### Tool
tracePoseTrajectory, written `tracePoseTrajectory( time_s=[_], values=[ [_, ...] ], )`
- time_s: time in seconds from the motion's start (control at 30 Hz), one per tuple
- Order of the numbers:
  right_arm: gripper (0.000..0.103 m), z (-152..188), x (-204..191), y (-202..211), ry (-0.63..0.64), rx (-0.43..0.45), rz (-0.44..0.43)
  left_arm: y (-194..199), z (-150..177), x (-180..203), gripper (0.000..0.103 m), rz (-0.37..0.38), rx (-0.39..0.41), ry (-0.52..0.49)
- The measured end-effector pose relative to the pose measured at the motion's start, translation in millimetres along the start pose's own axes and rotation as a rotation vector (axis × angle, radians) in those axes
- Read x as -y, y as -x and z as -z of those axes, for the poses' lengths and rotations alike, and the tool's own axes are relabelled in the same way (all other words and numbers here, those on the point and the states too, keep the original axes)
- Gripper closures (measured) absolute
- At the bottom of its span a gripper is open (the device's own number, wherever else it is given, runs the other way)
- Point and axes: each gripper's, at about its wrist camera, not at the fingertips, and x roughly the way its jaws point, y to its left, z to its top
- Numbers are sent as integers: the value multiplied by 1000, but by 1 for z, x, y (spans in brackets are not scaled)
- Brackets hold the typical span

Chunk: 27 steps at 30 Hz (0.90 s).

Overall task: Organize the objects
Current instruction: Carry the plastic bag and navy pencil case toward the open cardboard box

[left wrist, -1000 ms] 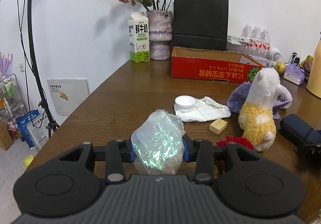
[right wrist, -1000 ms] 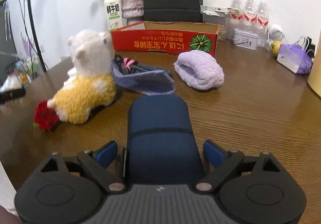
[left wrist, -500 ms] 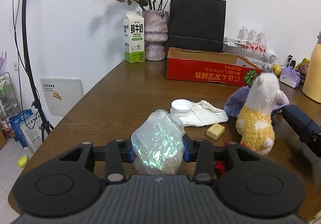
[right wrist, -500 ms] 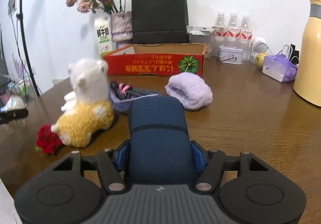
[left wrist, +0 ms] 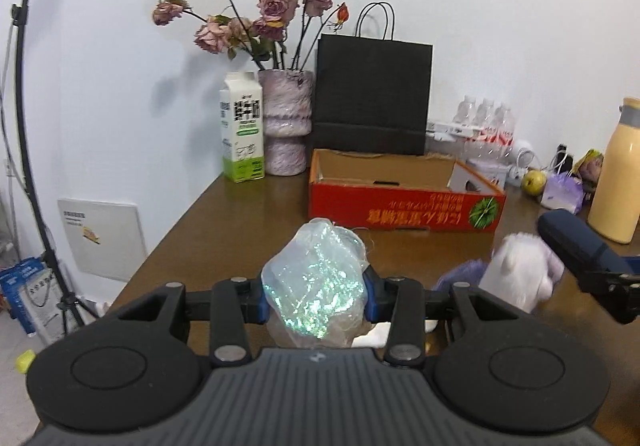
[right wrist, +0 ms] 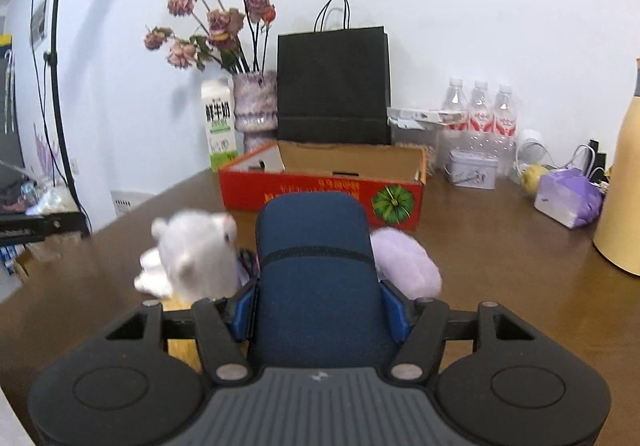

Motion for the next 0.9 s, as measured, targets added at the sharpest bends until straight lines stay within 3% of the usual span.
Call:
tracePoseTrajectory(
  time_s=[0.47,0.9],
  values=[
    [42,-58,8,-57,-67,77,-18,-48,-66,21,62,68,55,9],
    [42,-93,0,-126,-78,57,-57,-124,-85,35,62,52,-12,65]
  ],
)
